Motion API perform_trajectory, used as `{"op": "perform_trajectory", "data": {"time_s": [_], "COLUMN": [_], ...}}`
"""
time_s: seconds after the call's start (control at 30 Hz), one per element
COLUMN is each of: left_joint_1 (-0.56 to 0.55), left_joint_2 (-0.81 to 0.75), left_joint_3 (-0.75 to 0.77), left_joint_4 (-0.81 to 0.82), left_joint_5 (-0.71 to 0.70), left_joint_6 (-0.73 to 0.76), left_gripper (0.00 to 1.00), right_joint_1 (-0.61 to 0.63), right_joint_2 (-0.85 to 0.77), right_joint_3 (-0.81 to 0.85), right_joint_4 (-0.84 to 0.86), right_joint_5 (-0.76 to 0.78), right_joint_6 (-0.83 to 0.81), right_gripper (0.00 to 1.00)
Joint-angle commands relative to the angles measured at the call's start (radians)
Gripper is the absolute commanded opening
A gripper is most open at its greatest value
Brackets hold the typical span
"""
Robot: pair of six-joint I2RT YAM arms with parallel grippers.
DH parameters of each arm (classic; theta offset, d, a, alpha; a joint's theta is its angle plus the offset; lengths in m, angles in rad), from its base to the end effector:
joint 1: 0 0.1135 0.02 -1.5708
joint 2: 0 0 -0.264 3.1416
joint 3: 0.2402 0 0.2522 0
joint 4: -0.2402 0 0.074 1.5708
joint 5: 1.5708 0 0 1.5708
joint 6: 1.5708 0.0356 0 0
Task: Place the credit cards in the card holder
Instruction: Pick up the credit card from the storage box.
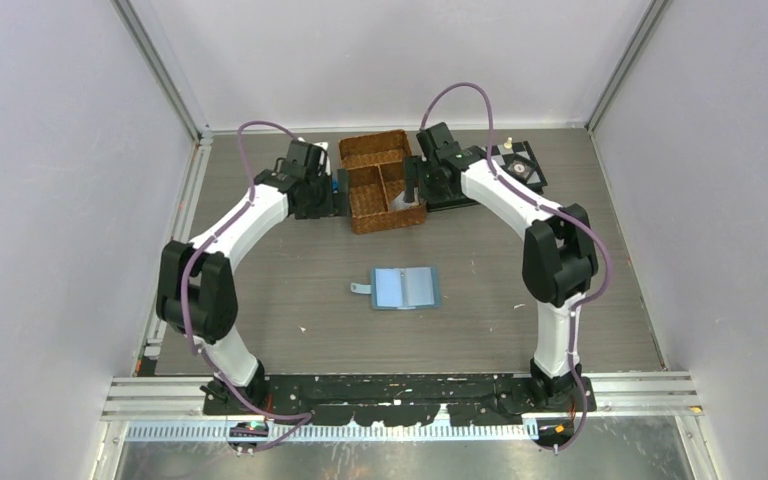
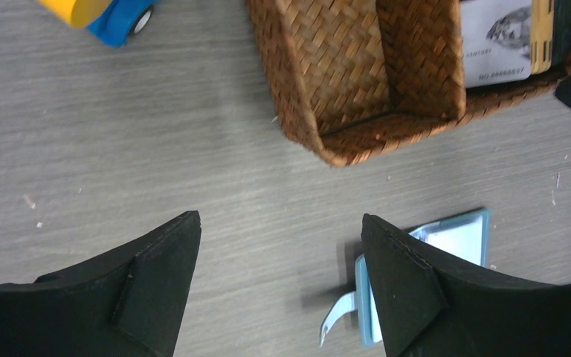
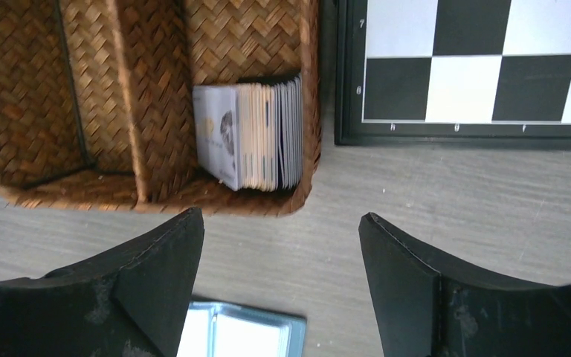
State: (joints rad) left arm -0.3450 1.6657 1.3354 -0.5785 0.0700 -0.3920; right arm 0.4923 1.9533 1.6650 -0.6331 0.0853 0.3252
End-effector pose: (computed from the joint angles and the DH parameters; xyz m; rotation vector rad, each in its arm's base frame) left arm 0.3412 -0.1253 0.2672 -0.0289 2.5201 -0.3943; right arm 0.3862 0.2037 0.2591 -0.1730 2.4971 0.2368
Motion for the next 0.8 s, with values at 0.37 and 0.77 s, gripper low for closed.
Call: {"op": "perform_trajectory", "data": {"time_s": [0.37,0.77], "left_joint_1": [0.064,0.080], "left_joint_2": [0.213,0.283], "left_joint_3": [0.132,0.096], "left_joint_4": [0.176,0.248], "left_joint_5": [0.036,0.034], "left_joint_6": [-0.002,0.021], "left_gripper": [0.81,0.51], "right_joint_1": [-0.023,-0.024], "right_joint_2": [0.192,0.281], "right_joint_3": [0.191,0.285], "right_joint_4": [-0.012,-0.082], "right_joint_5": [-0.069,-0.010], "right_joint_6": [-0.058,-0.060], "right_gripper": [0.82,0.81]}}
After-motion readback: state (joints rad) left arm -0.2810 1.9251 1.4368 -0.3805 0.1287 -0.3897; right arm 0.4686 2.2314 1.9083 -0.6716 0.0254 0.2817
